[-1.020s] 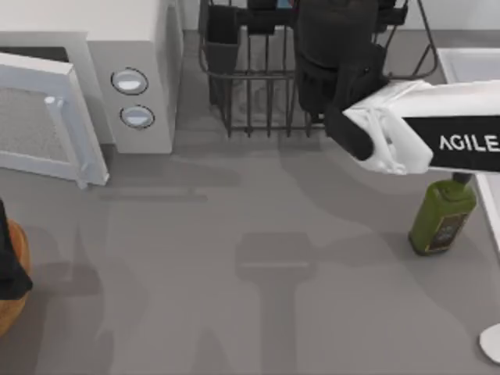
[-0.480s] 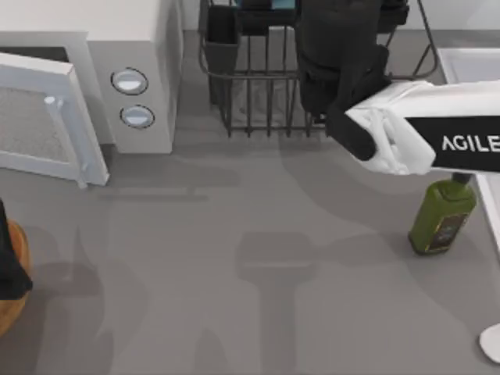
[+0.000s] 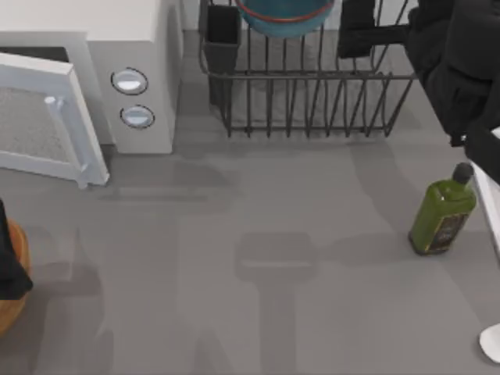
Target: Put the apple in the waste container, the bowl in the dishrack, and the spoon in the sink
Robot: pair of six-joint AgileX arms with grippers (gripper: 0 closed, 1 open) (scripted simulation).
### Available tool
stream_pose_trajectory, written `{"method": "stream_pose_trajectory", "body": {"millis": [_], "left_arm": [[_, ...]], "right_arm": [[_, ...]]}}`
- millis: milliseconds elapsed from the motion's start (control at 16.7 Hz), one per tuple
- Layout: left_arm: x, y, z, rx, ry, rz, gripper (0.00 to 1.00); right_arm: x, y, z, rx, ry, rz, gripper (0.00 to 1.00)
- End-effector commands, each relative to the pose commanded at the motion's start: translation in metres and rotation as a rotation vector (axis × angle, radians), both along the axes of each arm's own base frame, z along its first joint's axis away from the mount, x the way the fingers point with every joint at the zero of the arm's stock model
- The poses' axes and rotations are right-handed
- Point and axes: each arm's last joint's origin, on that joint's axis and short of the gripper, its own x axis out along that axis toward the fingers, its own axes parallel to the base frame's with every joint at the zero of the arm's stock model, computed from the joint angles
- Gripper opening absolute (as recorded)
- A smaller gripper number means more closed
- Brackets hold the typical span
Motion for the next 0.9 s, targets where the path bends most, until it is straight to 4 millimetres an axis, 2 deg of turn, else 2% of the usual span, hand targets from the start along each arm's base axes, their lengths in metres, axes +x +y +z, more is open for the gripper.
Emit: {"method": "stream_pose_trajectory", "body": {"millis": [240,360,540,720,900], "left_arm": [[0.0,0.0,0.0,0.0,0.0,0.0,1.0],[0.0,0.0,0.0,0.0,0.0,0.0,1.0],[0.0,0.0,0.0,0.0,0.0,0.0,1.0],[0.0,0.0,0.0,0.0,0.0,0.0,1.0],[0.0,0.0,0.0,0.0,0.0,0.0,1.0]], "right_arm": [[-0.077,-0.074,0.003,-0.008,0.039,0.031,1.0],[-0.12,-0.103,-0.008,-0.009,0.045,0.033,1.0],[-0.172,-0.132,-0.035,-0.006,0.028,0.015,1.0],[-0.203,-0.147,-0.061,-0.002,-0.008,-0.02,1.0],[-0.216,-0.155,-0.079,0.004,-0.043,-0.062,1.0]]}}
